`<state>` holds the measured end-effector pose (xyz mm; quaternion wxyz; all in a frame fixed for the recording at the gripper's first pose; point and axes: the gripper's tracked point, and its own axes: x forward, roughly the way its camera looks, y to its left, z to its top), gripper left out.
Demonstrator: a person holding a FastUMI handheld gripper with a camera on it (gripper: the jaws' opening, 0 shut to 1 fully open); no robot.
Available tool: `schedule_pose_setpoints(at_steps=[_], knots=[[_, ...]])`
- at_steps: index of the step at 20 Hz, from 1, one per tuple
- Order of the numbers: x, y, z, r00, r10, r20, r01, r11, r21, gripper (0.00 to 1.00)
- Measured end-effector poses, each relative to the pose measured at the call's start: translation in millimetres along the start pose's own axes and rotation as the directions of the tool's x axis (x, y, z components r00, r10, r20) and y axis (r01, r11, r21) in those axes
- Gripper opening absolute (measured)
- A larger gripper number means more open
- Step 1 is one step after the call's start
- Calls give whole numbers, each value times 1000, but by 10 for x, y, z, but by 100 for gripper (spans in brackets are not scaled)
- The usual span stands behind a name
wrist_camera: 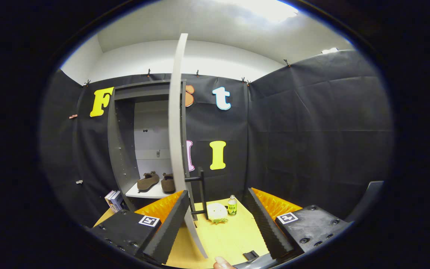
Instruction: Open the shoe cabinet door, grab the shoes and put them into the shoe cabinet, then close the shoe cabinet door.
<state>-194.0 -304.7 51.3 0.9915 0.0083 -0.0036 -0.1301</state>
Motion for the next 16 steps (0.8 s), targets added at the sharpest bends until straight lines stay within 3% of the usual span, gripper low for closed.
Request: schedule_pose_setpoints(at_steps=[7,16], knots=[[377,153,-225,982,177,-63,-178,984,1,97],[287,585,-300,969,236,-66,-234,971,47,98]])
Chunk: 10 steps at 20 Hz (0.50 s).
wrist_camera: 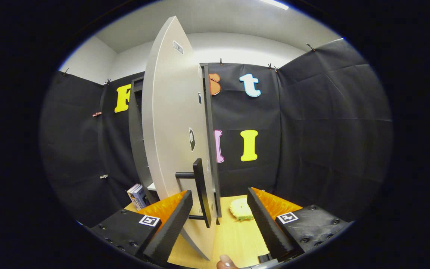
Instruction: Open the shoe cabinet door, grab the shoes and put them into the shoe cabinet, then close the shoe cabinet door.
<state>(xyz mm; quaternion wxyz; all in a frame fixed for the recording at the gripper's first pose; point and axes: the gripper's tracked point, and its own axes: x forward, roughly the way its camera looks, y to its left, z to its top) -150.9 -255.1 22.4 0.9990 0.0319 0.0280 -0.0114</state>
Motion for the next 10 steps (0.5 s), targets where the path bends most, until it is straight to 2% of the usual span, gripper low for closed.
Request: schedule_pose_setpoints(at_steps=[5,10], knots=[[55,561,-84,1000,6,6,-6,1000,22,98],[206,1174,-163,999,-35,20,35,999,19,98]])
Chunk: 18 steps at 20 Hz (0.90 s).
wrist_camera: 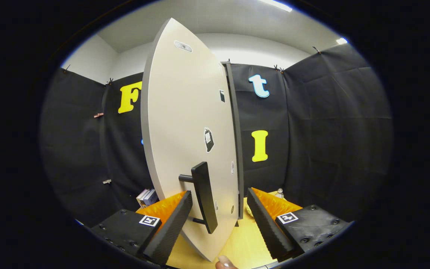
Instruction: Open the shoe cabinet door, grab the shoes and put them into the shoe cabinet, then close the shoe cabinet door.
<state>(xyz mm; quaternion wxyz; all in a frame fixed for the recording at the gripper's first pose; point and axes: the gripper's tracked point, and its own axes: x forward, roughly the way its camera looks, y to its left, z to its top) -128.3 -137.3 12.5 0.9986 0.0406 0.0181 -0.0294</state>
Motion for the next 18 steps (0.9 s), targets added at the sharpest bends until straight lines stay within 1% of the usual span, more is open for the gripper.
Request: schedule_pose_setpoints(at_steps=[3,8,13,18], knots=[[184,322,-47,1000,-29,8,29,999,18,98],[497,855,-221,1000,-10,-1,10,1000,27,98],[678,1371,-266,998,67,-5,-67,998,14,100],[729,1629,-247,993,120,13,-120,993,0,99]])
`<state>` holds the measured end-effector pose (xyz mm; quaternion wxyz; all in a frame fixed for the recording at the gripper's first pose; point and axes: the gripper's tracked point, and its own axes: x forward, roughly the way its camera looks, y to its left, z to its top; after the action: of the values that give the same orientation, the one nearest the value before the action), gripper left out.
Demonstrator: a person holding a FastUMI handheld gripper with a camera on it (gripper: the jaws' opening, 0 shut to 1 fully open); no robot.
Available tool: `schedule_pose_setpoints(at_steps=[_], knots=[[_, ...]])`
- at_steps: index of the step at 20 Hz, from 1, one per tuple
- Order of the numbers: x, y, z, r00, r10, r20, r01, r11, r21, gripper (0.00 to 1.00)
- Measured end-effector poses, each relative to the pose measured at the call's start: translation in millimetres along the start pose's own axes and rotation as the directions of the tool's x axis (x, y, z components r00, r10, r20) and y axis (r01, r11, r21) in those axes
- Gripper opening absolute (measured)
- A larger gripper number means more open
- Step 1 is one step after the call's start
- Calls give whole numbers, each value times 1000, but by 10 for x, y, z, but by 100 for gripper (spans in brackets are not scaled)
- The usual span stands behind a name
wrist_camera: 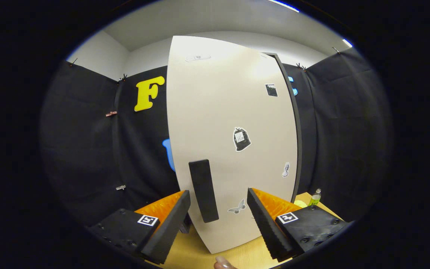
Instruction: Open the shoe cabinet door, grab the shoes and put them into the shoe cabinet, then close the shoe cabinet door.
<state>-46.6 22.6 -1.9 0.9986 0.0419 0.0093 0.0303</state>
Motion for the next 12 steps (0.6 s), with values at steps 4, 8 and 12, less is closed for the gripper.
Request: schedule_pose_setpoints(at_steps=[4,8,12], knots=[[29,9,-39,1000,1,-14,-1,1000,-11,99],[32,-53,-45,1000,-6,-22,6,1000,-19,99],[35,-115,-39,1000,-14,-22,14,1000,-23,99]])
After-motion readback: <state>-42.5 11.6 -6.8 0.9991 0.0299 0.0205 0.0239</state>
